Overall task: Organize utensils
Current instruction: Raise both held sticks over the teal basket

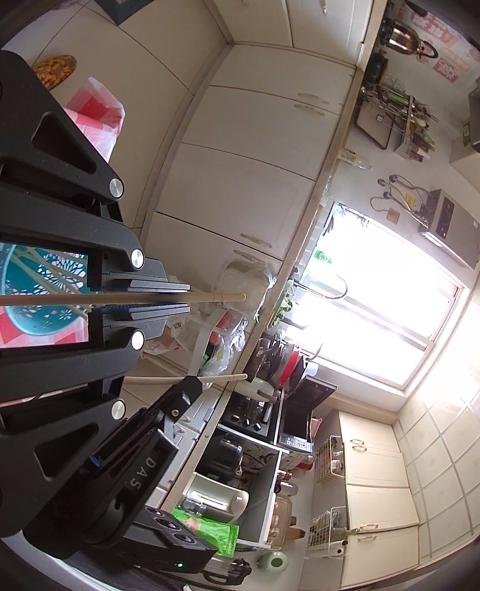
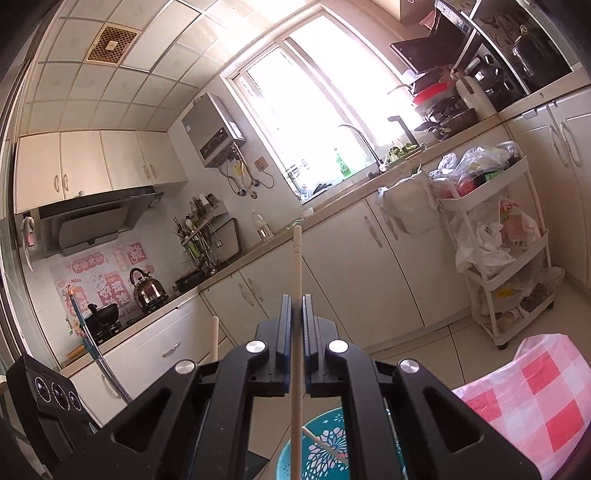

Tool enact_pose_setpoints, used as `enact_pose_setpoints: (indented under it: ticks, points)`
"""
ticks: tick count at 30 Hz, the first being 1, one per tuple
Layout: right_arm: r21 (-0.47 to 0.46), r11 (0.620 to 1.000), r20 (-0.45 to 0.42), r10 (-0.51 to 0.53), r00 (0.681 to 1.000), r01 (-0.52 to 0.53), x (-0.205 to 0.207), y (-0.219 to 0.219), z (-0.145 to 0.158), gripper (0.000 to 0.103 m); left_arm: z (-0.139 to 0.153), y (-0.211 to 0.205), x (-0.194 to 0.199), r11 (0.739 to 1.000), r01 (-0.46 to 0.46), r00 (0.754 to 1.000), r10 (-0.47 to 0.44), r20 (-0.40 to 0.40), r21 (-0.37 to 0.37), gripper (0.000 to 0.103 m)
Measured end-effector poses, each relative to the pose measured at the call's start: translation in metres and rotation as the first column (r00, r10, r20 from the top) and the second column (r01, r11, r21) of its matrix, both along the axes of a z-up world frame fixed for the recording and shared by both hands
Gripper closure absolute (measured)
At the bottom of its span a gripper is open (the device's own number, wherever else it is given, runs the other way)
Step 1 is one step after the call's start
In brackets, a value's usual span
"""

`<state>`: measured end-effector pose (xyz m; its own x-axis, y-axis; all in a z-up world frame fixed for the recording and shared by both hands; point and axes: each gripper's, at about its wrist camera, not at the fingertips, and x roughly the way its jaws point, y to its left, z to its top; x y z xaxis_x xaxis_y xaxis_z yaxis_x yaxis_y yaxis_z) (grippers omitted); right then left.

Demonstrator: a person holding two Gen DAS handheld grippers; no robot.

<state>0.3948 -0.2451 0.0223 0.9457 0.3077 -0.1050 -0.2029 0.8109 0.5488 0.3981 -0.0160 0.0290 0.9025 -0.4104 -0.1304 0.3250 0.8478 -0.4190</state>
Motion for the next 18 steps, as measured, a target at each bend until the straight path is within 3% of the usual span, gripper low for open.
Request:
enact_pose_setpoints:
  ticks: [10, 18]
  points:
    - [-0.05, 0.999, -0.025, -0.023, 0.999, 0.022, 0.029, 0.007, -0.021, 0.097, -0.015, -0.002, 0.046, 0.997, -0.069, 0.998, 0.069, -0.001, -0.045, 0.098]
    - [-0.103, 0.994, -0.072, -0.055, 0.996, 0.047, 0.04, 0.012, -0.043, 0.097, -0.04, -0.006, 0.054, 0.985, -0.161, 0.987, 0.159, -0.03, -0.057, 0.098]
